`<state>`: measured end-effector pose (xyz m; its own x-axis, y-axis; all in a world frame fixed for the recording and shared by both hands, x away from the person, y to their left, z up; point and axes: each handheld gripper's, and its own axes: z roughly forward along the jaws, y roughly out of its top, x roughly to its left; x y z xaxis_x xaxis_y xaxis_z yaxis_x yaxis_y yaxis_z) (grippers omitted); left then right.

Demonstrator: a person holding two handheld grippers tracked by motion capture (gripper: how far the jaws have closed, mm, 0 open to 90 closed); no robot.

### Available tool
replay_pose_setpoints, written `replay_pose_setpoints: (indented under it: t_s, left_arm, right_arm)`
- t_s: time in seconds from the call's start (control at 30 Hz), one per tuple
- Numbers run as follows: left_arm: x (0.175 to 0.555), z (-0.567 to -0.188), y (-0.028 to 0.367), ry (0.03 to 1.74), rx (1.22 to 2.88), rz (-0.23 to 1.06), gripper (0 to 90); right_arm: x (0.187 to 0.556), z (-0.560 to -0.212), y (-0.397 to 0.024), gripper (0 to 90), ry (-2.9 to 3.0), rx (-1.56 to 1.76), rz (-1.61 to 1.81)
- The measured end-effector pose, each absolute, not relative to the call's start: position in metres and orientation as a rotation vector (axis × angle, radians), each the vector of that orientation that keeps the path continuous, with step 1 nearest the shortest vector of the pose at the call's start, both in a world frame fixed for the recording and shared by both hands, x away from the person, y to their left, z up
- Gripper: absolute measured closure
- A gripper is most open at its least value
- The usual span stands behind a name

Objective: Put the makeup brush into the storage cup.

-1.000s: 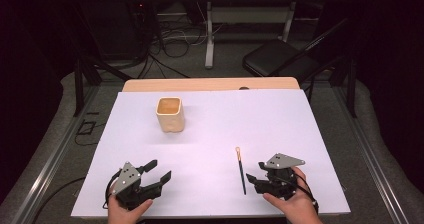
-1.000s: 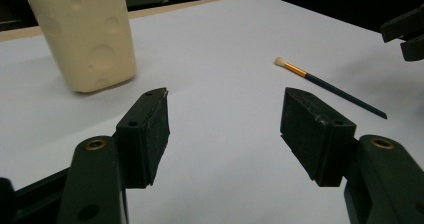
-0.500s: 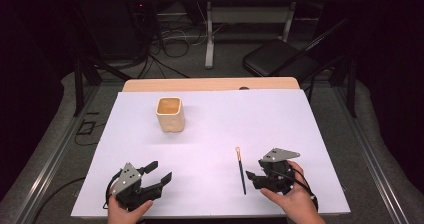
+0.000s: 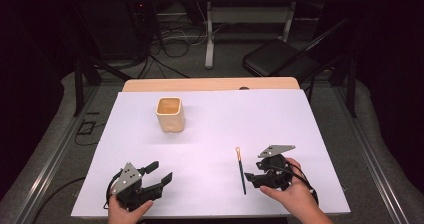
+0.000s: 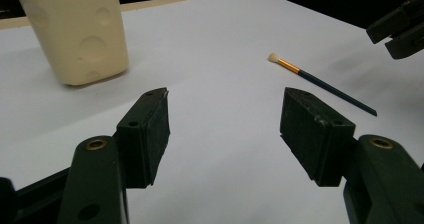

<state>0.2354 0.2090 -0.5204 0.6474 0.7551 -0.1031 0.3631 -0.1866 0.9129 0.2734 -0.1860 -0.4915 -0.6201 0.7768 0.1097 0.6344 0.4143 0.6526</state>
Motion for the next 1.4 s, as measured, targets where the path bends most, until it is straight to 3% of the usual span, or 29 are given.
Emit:
replay_pose_setpoints:
  t_s: [1.4]
  left_arm:
    - [0.236,-0.522,0.209,0.910,1.795,0.441,36.8]
  right_arm:
    - [0.295,-0.500,-0.166,45.4,2.692,1.264,0.664]
